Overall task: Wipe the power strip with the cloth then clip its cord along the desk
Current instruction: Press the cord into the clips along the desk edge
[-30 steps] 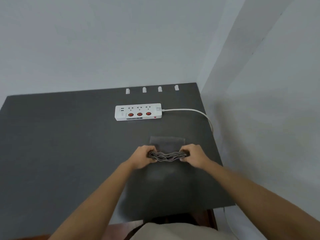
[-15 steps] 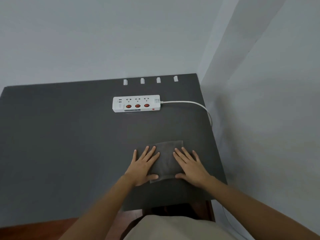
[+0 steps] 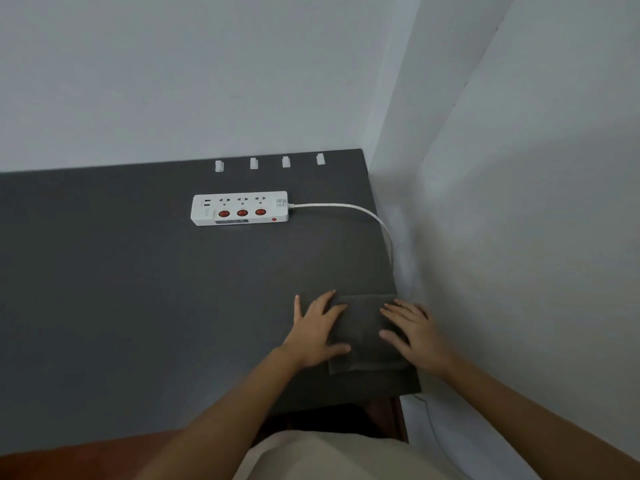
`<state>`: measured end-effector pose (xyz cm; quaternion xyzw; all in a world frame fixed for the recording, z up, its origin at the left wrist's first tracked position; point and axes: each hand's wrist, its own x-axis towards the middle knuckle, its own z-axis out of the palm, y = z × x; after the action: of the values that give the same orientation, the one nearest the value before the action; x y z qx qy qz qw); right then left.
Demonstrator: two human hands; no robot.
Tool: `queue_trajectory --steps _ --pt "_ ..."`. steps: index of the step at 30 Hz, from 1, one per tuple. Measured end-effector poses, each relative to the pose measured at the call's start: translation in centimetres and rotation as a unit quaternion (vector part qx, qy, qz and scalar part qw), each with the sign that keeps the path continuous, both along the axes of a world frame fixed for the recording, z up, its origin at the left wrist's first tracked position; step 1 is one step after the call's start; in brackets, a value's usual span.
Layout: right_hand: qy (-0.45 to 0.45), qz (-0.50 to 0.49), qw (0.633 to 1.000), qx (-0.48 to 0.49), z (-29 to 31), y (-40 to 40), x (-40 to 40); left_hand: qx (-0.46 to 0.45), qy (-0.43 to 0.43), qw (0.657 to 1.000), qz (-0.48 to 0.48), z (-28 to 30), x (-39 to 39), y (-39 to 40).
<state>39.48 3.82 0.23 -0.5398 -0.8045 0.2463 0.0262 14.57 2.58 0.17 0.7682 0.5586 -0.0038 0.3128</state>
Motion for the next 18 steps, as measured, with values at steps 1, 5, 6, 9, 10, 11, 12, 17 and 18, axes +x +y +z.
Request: queue_trajectory --steps 1,5,6,9,10,11,12,17,18 --pt "0.032 -0.022 0.998 0.044 0.5 1.4 -0.2 0.017 -0.053 0.996 0.066 0.8 -0.5 1.0" --pt "0.098 -0.11 0.982 0.117 3.0 7.7 -1.9 0.116 -0.156 0.94 0.279 3.5 -4.3 6.0" --pt "0.099 -0.136 0.98 0.11 3.3 9.1 -2.4 0.11 -0.17 0.928 0.314 4.1 -5.1 7.1" --pt "0.07 -0.164 0.98 0.084 3.2 13.1 -4.0 0.083 -0.141 0.926 0.341 4.8 -6.3 10.2" --pt "0.055 -0.157 0.983 0.071 3.0 14.3 -4.7 0.083 -0.117 0.935 0.324 4.7 -6.5 11.2" --pt "0.048 -0.151 0.986 0.059 2.7 15.5 -5.3 0.088 -0.087 0.946 0.301 4.5 -6.6 12.3" --pt "0.041 -0.143 0.988 0.046 2.5 16.5 -5.9 0.088 -0.062 0.956 0.272 4.2 -6.6 13.4" --pt "-0.05 -0.133 0.99 0.014 0.1 20.5 -8.0 0.09 0.02 0.991 0.095 2.1 -5.2 18.5" --pt "-0.07 -0.142 0.987 0.012 -0.4 21.1 -8.3 0.094 0.017 0.993 0.063 1.6 -4.8 19.3"
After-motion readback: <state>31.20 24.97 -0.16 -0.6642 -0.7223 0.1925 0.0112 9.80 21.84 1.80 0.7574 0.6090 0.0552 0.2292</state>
